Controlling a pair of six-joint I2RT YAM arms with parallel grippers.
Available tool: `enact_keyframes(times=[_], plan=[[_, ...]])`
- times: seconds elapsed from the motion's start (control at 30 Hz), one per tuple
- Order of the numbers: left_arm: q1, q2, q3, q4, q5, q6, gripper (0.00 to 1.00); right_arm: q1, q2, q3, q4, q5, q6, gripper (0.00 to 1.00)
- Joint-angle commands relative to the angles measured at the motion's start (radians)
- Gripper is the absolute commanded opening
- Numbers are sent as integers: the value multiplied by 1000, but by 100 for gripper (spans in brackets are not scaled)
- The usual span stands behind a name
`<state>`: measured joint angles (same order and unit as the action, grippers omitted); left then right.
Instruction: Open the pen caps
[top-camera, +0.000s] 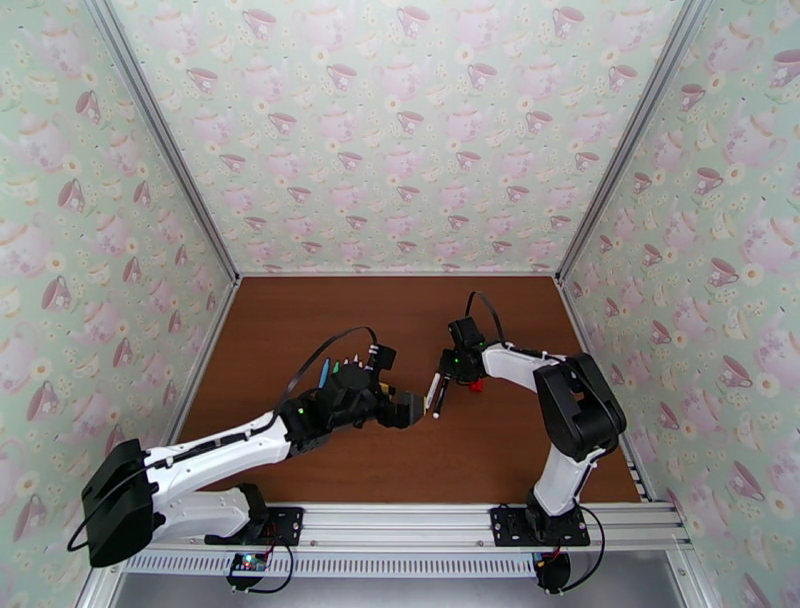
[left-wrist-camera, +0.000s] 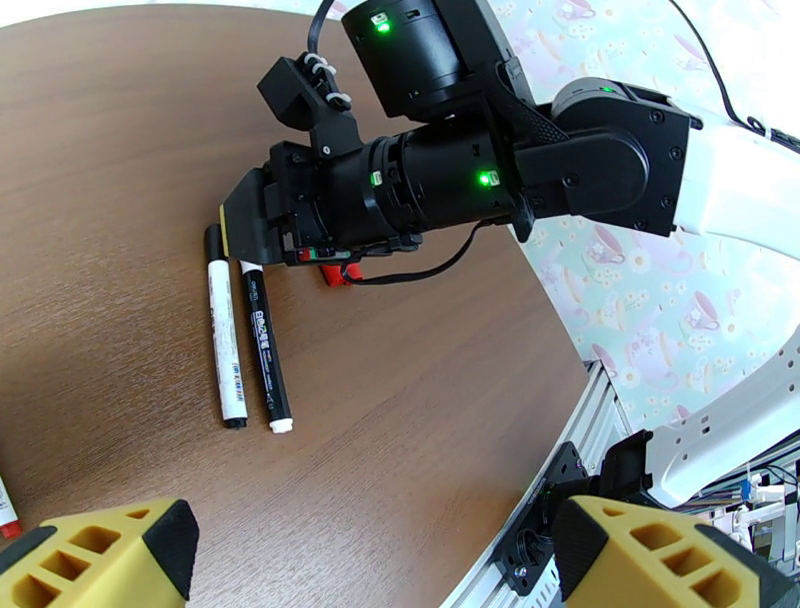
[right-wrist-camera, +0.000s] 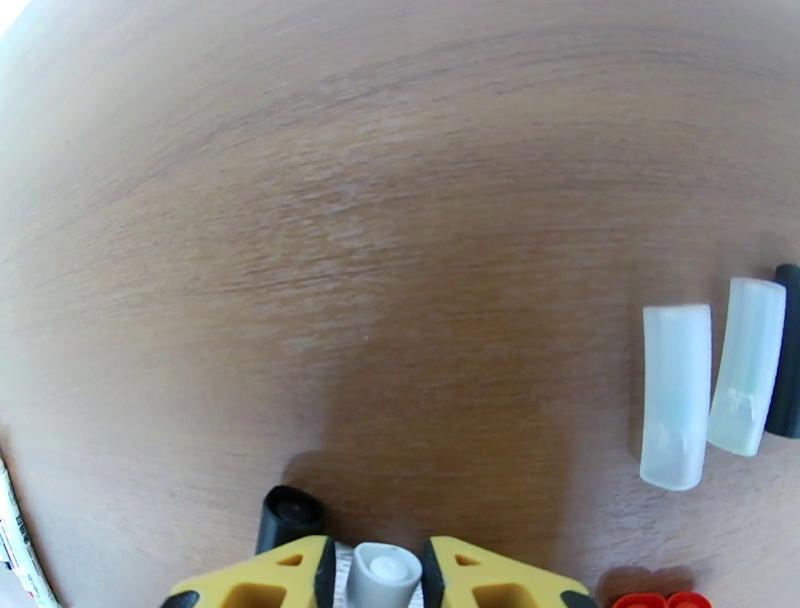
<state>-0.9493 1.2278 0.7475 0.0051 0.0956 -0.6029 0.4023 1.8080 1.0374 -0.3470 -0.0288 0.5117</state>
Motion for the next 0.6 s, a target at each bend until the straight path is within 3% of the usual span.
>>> enact_keyframes(times=[0.0,0.33,0.57], plan=[[-6,10,-8,18,-16,-13,100,15,29,12,-23,26,9,29],[-8,15,-16,35,-9,-26,100,27,-14,33,-33,28,28,24],[-3,20,-53,112,10,-75,100,32,-161,5,-70,22,31,22]])
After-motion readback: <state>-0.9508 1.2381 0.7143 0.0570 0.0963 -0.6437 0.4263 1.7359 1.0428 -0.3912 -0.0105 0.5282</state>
